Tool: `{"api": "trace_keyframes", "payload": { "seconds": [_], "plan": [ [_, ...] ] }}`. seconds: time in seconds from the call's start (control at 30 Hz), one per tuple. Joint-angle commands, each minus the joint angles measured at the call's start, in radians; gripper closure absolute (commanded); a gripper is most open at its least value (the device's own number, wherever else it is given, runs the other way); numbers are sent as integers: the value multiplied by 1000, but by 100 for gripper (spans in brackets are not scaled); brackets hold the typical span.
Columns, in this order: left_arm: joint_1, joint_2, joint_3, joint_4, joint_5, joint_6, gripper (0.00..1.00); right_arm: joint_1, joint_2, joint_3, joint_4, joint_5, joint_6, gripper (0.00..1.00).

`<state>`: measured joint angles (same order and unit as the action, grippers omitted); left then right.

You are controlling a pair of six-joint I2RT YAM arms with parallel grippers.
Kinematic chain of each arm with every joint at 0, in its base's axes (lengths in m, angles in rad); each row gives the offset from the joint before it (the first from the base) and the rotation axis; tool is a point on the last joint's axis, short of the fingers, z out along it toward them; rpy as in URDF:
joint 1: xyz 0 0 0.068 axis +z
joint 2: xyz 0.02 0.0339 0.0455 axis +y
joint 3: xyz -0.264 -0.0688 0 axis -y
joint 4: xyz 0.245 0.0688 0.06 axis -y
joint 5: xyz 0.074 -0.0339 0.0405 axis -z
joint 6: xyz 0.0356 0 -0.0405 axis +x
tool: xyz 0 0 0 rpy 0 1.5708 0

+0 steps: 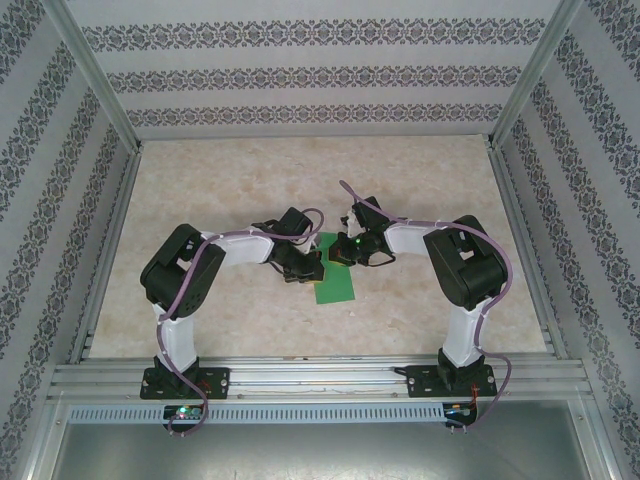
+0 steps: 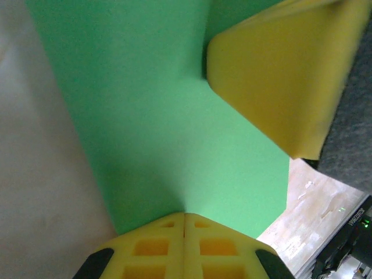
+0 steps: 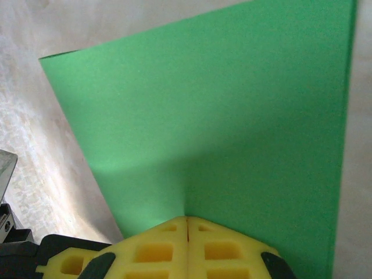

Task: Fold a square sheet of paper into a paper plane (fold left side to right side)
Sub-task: First fold the square sheet of paper in half at the center of the table, then hold the square sheet of paper at the center of the table.

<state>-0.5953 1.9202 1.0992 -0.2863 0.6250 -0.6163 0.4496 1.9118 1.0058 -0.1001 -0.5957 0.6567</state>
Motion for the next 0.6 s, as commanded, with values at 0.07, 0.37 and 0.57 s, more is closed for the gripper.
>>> {"api": "trace_keyframes", "payload": {
  "seconds": [0.07,0.37,0.57],
  "plan": [
    [-11,35,-34,-21,-46,4,100,-1,-15,9,-65,77,-11,100],
    [-21,32,-51,-10,-57,-13,100,-2,-183,-44,-76,77,9,99],
    [-21,25,-45,-13,-59,-15,100,45,-297,-180,-75,78,50,100]
  ]
}}
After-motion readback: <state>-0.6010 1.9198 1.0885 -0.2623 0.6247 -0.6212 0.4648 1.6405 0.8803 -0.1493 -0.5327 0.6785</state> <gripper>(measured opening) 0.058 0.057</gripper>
